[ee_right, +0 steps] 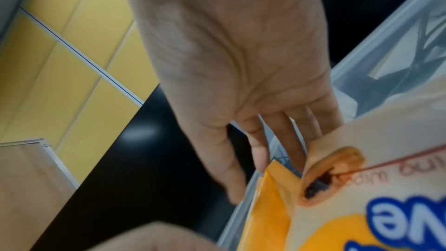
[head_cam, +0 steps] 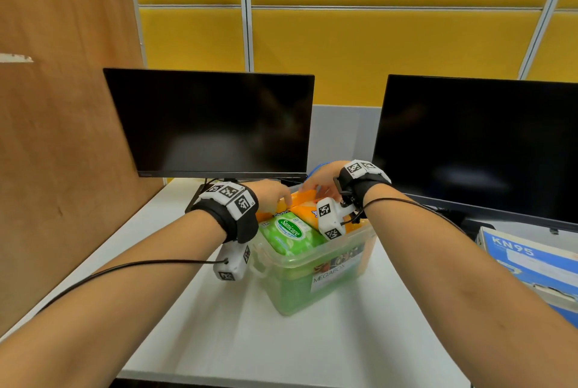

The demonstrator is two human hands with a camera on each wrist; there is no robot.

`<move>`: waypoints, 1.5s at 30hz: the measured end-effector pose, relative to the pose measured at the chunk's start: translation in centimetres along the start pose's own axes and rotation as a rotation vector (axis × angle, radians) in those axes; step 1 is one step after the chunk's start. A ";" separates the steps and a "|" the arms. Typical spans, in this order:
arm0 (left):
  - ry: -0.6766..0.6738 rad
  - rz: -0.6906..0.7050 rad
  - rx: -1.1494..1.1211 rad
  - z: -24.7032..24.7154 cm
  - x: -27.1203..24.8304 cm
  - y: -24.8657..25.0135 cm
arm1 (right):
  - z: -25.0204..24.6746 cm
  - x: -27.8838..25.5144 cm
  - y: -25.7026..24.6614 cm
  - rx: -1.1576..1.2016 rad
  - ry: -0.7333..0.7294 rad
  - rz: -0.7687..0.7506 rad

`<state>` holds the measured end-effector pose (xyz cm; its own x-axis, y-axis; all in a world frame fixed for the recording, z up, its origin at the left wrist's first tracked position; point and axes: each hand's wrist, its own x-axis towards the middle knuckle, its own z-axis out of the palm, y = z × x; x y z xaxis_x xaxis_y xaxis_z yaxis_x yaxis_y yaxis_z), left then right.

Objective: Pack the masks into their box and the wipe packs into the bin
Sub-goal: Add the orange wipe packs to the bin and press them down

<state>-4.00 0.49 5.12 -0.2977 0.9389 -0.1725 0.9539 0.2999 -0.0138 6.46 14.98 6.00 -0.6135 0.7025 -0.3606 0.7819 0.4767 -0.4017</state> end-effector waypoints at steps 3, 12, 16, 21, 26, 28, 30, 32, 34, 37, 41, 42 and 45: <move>0.112 -0.044 -0.031 -0.8 0.0 0.9 | -0.3 3.0 0.5 0.035 0.001 -0.027; 0.026 -0.123 0.085 -0.5 -0.1 1.7 | 0.0 2.2 0.2 -0.025 0.045 -0.038; -0.112 -0.139 0.210 0.7 -0.3 2.1 | 0.1 2.4 0.3 0.092 0.034 -0.069; -0.165 -0.285 0.127 1.4 0.4 2.2 | 0.3 3.0 1.0 -0.019 0.051 -0.064; 0.005 -0.179 0.136 1.5 0.4 2.2 | -0.6 -2.3 3.0 -0.244 0.098 -0.041; 0.107 -0.209 0.076 1.8 0.6 1.6 | -0.6 -3.3 4.1 -0.283 0.097 -0.013; 0.063 -0.218 -0.004 1.9 0.5 1.2 | 0.2 -4.1 4.5 -0.373 0.132 -0.018; 0.016 -0.216 -0.046 2.1 0.4 0.8 | 1.3 -4.6 4.4 -0.412 0.140 -0.039; 0.003 -0.247 -0.035 2.3 0.3 0.6 | 1.9 -4.7 4.4 -0.410 0.126 -0.048; -0.026 -0.297 -0.005 2.5 -0.2 0.7 | 1.7 -4.6 5.4 -0.271 0.122 -0.045; 0.013 -0.318 0.042 2.7 -0.9 1.1 | 0.3 -5.5 8.4 0.103 0.360 -0.060; 0.025 -0.310 0.050 2.8 -0.9 1.1 | -0.2 -5.8 9.5 0.152 0.427 -0.047; 0.015 -0.326 0.093 2.6 -1.6 1.8 | -1.5 -7.1 13.0 0.155 0.556 0.068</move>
<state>-1.69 -0.90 2.79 -0.5872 0.7989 -0.1302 0.8079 0.5684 -0.1558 21.13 16.96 4.59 -0.3795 0.9209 0.0892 0.7665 0.3669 -0.5272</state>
